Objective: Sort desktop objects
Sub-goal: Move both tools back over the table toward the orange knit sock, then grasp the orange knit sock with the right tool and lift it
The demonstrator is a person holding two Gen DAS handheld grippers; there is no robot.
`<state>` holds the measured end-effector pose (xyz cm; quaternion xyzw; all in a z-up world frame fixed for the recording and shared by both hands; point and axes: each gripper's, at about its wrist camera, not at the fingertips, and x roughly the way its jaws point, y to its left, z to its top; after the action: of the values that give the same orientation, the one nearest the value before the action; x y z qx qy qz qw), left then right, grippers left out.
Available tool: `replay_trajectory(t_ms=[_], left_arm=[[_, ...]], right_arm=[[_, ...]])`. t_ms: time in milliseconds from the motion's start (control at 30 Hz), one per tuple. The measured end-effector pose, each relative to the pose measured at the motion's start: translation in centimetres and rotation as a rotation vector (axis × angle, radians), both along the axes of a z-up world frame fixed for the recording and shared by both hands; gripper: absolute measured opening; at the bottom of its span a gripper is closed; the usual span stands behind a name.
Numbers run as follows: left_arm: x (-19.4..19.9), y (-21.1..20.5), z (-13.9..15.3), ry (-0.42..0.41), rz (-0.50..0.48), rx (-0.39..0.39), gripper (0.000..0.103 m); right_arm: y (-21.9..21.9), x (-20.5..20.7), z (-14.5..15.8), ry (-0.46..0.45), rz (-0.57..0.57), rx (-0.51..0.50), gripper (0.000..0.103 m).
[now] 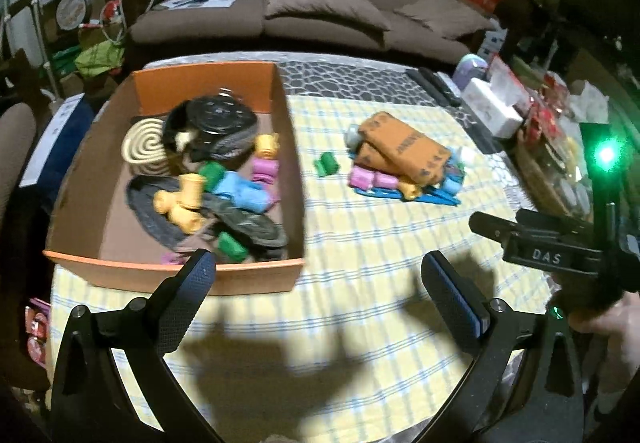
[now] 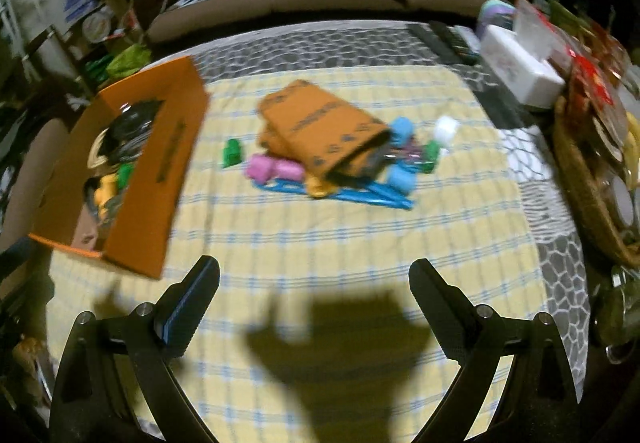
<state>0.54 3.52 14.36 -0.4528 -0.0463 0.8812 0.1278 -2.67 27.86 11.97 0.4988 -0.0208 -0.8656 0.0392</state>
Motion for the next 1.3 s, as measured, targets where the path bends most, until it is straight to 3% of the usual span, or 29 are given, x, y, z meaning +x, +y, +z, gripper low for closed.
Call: replay_trajectory(t_ms=[400, 767, 933, 1100, 1233, 1300], left_arm=[[-2.6, 4.8, -3.7, -0.023, -0.061, 0.034, 0.103], [-4.3, 8.6, -3.9, 0.061, -0.115, 0.027, 0.103], [-6.8, 10.5, -5.1, 0.033, -0.119, 0.048, 0.103], [-9.8, 11.7, -6.0, 0.001, -0.095, 0.091, 0.103], [-12.3, 12.7, -7.1, -0.014, -0.087, 0.061, 0.101], [-13.3, 13.1, -7.7, -0.020, -0.082, 0.045, 0.096]], right_arm=[[6.4, -2.6, -2.8, 0.020, -0.135, -0.061, 0.097], [9.9, -5.1, -6.1, 0.024, -0.234, -0.198, 0.097], [10.9, -5.8, -6.9, 0.035, -0.240, -0.251, 0.097], [11.2, -7.3, -5.7, 0.072, -0.205, -0.292, 0.097], [11.0, -8.9, -4.8, 0.079, -0.159, -0.356, 0.074], [10.8, -9.9, -4.8, 0.065, -0.139, -0.393, 0.070]])
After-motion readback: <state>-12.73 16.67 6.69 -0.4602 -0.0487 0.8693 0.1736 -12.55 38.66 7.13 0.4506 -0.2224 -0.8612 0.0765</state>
